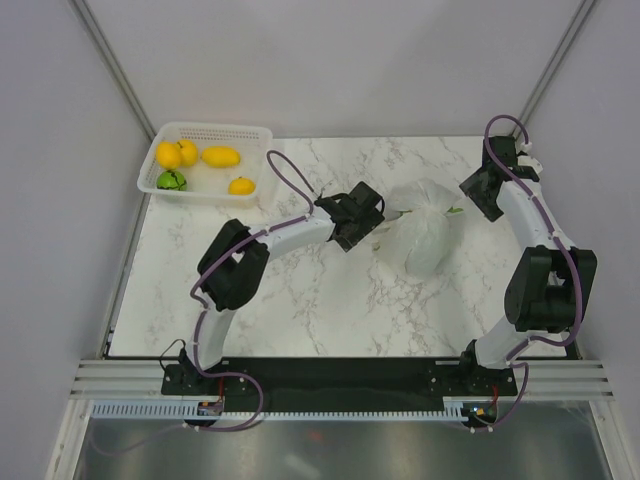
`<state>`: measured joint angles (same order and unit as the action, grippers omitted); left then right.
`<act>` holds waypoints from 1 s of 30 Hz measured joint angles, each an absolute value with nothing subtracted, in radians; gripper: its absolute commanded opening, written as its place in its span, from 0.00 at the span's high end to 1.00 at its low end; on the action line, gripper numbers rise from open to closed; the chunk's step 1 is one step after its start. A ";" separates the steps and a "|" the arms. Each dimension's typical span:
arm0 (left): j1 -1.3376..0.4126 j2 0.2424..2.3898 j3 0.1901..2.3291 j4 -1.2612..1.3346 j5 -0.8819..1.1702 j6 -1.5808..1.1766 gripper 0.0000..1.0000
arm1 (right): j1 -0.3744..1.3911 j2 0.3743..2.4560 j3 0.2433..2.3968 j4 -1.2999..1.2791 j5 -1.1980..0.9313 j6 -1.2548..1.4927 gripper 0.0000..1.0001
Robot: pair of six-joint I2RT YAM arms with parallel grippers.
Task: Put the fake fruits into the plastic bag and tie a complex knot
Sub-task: Tie the plastic bag at the center of the board, then move the plastic bag to the center of the board.
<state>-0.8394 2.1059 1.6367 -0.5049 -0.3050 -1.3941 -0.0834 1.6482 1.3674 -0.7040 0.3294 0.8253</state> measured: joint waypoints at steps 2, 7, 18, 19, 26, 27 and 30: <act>-0.843 2.115 1.642 -0.490 -0.311 -1.422 0.15 | -0.083 1.648 1.365 -0.703 0.329 0.823 0.26; -0.860 2.138 1.649 -0.463 -0.315 -1.510 0.40 | -0.083 1.649 1.365 -0.695 0.329 0.822 0.31; -0.882 2.174 1.693 -0.437 -0.366 -1.594 0.98 | -0.083 1.649 1.365 -0.670 0.313 0.815 1.00; -0.878 2.172 1.687 -0.430 -0.366 -1.584 0.98 | -0.083 1.649 1.365 -0.669 0.313 0.815 1.00; -0.744 2.018 1.502 -0.333 -0.301 -1.527 0.98 | -0.090 1.666 1.365 -0.678 0.189 0.850 1.00; -0.723 1.996 1.487 -0.321 -0.289 -1.519 0.98 | -0.091 1.673 1.365 -0.679 0.167 0.857 1.00; -0.662 1.925 1.447 -0.292 -0.250 -1.478 0.98 | -0.089 1.697 1.363 -0.675 0.079 0.879 1.00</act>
<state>-0.6621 1.9255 1.4471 -0.2924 -0.2504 -1.4780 -0.0895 1.6966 1.3632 -0.6746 0.0792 0.8787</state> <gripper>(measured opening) 0.034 0.007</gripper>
